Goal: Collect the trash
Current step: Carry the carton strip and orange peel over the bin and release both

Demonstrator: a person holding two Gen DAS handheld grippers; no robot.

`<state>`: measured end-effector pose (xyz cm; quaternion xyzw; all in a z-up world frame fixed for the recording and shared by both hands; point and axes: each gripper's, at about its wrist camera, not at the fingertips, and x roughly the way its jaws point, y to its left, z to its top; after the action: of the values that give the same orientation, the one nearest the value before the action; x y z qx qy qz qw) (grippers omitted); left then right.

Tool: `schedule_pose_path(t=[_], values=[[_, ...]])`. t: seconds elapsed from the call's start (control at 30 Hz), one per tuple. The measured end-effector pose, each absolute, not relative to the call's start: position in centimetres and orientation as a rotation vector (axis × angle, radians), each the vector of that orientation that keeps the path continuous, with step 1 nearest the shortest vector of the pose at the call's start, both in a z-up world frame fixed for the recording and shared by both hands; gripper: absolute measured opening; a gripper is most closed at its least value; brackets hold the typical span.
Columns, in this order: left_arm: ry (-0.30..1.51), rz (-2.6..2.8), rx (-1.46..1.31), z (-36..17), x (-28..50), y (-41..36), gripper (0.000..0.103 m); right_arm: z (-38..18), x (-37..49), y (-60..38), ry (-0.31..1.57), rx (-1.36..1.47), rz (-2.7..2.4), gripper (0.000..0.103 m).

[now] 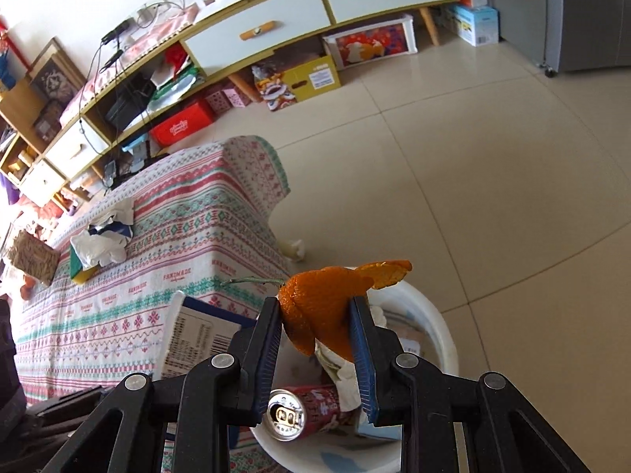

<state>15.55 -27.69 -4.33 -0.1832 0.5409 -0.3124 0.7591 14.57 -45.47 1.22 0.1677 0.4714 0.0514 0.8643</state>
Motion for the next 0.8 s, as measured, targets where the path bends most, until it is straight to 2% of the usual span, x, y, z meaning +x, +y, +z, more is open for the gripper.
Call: schedule_pose_path(t=[0.43, 0.5, 0.63, 0.7, 0.8], values=[[1.295, -0.631, -0.371, -9.7, 16.9, -34.2, 0.020, 1.4, 14.3, -47.9, 0.957, 0.431, 0.082, 0.031], [1.312, -0.625, -0.402, -10.6, 17.4, -34.7, 0.030, 1.3, 14.3, -48.2, 0.956, 0.436, 0.075, 0.031], [1.348, -0.681, -0.434, -11.9, 17.9, -35.8, 0.039, 1.3, 14.3, -48.6, 0.953, 0.439, 0.062, 0.031], [1.333, -0.691, -0.415, -11.4, 17.6, -35.9, 0.048, 1.2, 14.4, -48.5, 0.957, 0.434, 0.064, 0.031], [1.315, -0.704, -0.441, -10.4, 17.4, -35.1, 0.052, 1.1, 14.5, -48.3, 0.962, 0.426, 0.063, 0.031]])
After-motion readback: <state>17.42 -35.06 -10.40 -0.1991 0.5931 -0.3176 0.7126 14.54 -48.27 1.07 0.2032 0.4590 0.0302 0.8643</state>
